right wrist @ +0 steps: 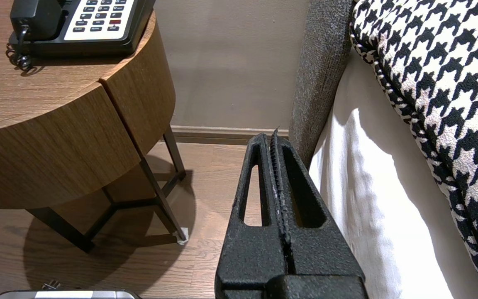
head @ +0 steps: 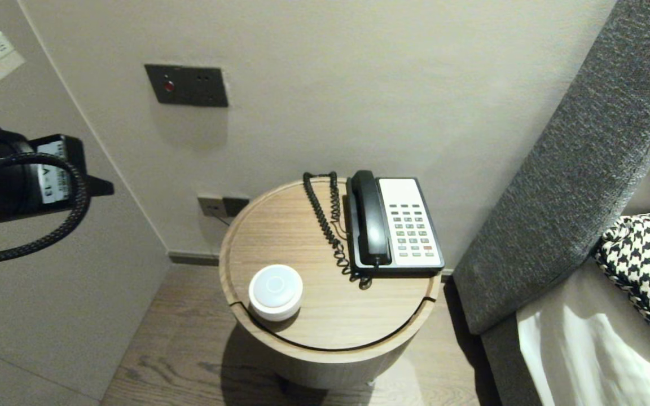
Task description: Open the nightstand drawer
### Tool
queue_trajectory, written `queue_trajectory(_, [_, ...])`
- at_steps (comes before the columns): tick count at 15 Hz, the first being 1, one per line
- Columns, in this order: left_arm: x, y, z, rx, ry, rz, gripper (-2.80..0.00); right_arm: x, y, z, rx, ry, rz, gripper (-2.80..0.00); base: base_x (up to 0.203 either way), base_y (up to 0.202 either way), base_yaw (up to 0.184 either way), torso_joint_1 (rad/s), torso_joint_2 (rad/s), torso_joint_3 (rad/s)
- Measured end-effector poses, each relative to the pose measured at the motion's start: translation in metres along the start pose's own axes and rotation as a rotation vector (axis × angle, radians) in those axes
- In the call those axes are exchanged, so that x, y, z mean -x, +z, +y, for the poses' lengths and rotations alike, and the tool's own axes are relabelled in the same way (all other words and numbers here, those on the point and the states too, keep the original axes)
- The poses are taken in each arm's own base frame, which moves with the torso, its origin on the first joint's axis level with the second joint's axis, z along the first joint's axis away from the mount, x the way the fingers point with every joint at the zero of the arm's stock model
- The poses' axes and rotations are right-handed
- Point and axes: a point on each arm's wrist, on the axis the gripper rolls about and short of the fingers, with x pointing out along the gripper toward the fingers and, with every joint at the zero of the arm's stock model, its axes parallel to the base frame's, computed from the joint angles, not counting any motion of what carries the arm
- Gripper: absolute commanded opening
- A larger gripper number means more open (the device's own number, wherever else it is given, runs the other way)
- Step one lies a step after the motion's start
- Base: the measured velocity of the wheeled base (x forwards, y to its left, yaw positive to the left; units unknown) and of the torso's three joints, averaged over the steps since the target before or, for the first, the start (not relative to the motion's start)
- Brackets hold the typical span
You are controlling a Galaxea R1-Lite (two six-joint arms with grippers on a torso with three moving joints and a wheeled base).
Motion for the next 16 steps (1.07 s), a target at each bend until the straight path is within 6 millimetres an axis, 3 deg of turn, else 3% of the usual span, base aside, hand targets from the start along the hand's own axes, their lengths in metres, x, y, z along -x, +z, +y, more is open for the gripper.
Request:
queue_trajectory(7, [-0.049, 0.008, -0.057, -0.079, -0.124, 0.055, -2.80, 0.000, 0.000, 0.000, 0.000, 0.000, 0.000, -2.80, 0.000, 0.000, 0.000, 0.000, 0.00, 0.000])
queue_trajectory(12, [-0.069, -0.025, -0.116, -0.205, -0.235, 0.178, -2.80, 0.000, 0.000, 0.000, 0.000, 0.000, 0.000, -2.80, 0.000, 0.000, 0.000, 0.000, 0.00, 0.000])
queue_trajectory(16, [-0.089, -0.056, -0.143, -0.253, -0.270, 0.293, -2.80, 0.000, 0.000, 0.000, 0.000, 0.000, 0.000, -2.80, 0.000, 0.000, 0.000, 0.000, 0.00, 0.000])
